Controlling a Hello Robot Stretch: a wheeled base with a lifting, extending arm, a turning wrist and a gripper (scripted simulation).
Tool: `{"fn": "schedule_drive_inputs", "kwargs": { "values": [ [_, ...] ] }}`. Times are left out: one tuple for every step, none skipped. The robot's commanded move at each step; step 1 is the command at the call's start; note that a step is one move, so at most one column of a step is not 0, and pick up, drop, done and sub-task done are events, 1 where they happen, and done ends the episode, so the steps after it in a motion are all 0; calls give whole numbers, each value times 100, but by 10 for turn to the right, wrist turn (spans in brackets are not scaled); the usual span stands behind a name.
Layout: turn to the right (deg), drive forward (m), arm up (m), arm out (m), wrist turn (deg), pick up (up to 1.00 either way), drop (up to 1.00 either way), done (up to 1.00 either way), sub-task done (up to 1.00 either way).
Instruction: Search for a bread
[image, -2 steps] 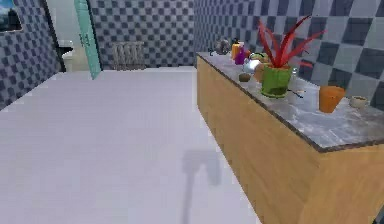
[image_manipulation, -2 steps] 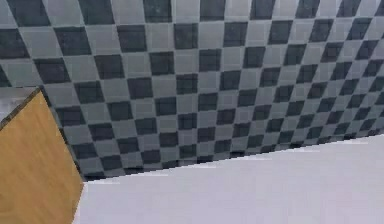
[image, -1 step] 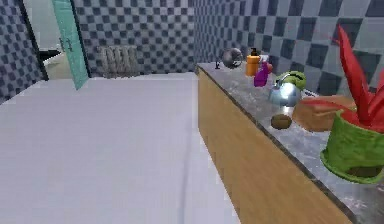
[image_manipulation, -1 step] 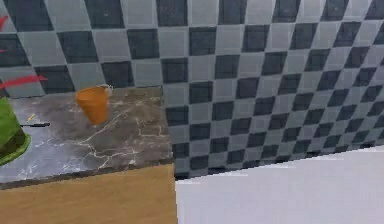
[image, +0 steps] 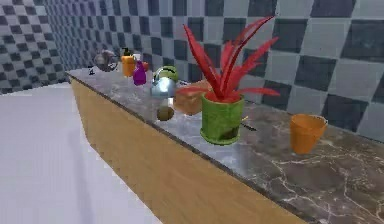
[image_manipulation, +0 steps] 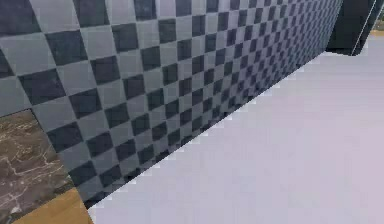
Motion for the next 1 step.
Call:
{"fn": "schedule_drive_inputs", "kwargs": {
  "values": [
    [0, 0, 0, 0, 0, 0, 0, 100, 0]
  ]
}}
